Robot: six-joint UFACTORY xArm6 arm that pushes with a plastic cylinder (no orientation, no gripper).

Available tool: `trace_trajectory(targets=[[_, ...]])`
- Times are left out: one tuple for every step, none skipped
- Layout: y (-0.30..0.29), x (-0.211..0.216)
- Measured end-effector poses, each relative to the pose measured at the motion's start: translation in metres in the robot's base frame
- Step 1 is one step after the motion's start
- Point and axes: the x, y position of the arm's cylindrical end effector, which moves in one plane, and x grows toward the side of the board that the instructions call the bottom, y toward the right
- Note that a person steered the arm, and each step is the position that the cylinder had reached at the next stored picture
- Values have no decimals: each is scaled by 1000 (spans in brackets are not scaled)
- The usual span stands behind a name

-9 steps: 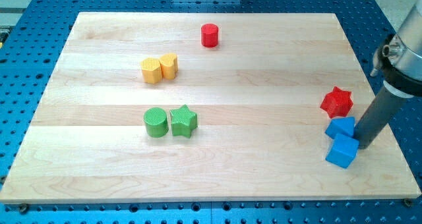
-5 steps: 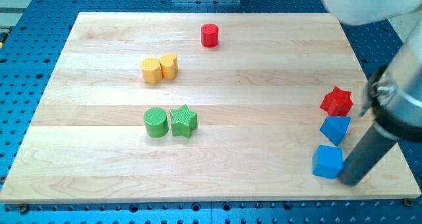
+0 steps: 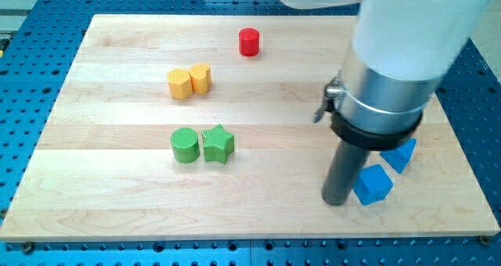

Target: Slide the cube vertical to the red star

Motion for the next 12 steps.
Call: trace_trajectory(targets=[[23,0],[52,-1],[50,-11],[53,-15],[57,-15],[57,-15],[64,-14],[78,-13],[45,-18],[-7,-66],[-25,-133],[-46,-180]])
